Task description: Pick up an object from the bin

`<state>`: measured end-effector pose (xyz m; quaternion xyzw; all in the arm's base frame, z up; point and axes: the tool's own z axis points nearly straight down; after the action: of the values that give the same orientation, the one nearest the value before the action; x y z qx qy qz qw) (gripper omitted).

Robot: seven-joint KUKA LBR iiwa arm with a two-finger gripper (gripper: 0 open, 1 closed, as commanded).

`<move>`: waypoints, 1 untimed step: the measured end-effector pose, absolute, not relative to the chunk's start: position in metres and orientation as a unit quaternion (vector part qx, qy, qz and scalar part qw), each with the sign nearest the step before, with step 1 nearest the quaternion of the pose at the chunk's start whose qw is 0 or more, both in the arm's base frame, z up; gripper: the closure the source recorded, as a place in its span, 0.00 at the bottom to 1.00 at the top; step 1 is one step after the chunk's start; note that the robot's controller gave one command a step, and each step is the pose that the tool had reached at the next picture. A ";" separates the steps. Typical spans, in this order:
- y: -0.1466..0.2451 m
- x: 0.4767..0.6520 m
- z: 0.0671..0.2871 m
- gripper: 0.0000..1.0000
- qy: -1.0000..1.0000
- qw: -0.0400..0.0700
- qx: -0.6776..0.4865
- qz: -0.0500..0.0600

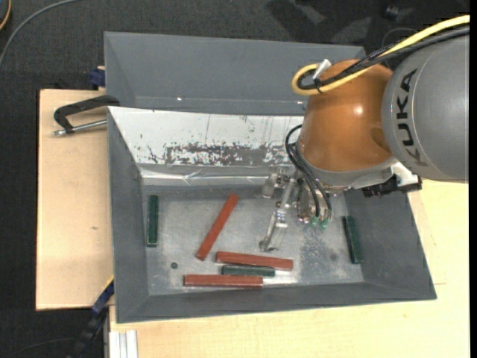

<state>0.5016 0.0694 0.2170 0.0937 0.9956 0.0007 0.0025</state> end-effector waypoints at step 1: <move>0.112 0.523 0.069 0.00 0.988 0.002 0.154 0.001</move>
Offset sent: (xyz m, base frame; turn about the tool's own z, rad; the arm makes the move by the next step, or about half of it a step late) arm 0.0201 0.0411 -0.1470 0.1232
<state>0.5232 0.1121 0.0687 0.1543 0.9880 0.0010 0.0018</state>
